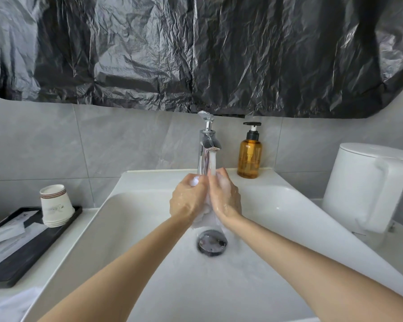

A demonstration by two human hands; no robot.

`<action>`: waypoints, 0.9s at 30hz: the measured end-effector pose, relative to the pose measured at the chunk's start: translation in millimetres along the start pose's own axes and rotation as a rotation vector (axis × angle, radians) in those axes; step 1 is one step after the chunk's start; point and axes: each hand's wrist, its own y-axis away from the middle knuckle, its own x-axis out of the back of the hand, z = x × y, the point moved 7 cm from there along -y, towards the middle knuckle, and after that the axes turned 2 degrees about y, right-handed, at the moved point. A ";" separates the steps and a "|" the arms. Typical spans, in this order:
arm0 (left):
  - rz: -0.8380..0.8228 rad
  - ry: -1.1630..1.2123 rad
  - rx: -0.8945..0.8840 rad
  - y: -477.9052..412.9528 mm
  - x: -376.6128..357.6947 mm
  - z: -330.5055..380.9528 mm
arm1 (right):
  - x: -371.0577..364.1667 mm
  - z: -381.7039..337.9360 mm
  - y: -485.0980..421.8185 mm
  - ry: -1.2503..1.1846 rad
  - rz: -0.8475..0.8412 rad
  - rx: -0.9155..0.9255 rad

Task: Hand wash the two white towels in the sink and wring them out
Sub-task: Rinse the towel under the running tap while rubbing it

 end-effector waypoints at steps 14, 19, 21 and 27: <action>0.060 -0.576 -0.371 -7.0 0.7 31.2 | 1.0 -12.5 -6.4 0.103 -0.095 0.073; 0.013 -0.238 -0.195 -9.4 18.6 17.3 | -7.2 -3.3 -12.9 -0.068 -0.430 0.012; 0.024 -0.102 -0.121 -14.9 19.9 6.0 | 5.1 2.0 -26.7 -0.086 -0.359 0.009; 0.016 0.103 -0.049 -18.8 18.8 0.6 | 46.3 -42.5 -65.0 -0.024 -0.221 0.212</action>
